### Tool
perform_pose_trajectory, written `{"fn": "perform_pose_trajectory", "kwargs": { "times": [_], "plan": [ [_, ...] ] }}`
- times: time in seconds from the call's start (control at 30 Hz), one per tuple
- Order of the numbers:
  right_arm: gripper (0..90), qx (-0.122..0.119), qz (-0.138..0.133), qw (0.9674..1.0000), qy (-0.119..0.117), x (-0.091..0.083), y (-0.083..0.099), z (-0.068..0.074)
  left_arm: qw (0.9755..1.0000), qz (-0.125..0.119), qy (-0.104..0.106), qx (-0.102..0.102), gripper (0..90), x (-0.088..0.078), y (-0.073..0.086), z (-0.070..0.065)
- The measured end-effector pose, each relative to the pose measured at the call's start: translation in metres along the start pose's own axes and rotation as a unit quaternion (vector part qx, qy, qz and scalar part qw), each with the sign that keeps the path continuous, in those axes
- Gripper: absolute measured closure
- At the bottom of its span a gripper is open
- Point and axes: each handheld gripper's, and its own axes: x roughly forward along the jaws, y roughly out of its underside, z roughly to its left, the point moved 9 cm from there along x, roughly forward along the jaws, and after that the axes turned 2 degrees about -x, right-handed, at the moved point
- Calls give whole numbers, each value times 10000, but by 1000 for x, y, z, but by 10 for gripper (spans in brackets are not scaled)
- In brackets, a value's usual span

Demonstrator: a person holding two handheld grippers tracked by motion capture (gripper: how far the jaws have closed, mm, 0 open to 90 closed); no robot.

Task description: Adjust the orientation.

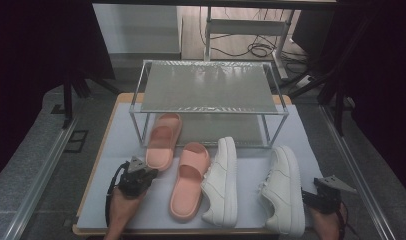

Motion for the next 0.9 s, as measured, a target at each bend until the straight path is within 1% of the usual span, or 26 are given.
{"fn": "perform_pose_trajectory", "kwargs": {
  "times": [0.17, 0.3, 0.47, 0.7, 0.9],
  "plan": [
    [184, 0, 1, 10000, 0, 0, 0, 0, 10000, -37, 5, 0, 894, 6, -6, -1],
    [184, -1, -1, 10000, -1, 0, 0, 0, 10000, -53, 11, -16, 894, 15, -12, -1],
    [184, -1, -2, 10000, -2, 0, 0, 0, 9999, -122, -22, -86, 895, 22, -17, 3],
    [184, -4, -4, 10000, 0, 0, 0, 0, 9997, -135, -76, -172, 894, 30, -24, 10],
    [184, -3, -3, 10000, -1, 0, 0, 0, 9997, -141, -123, -167, 894, 38, -31, 14]
  ]
}}
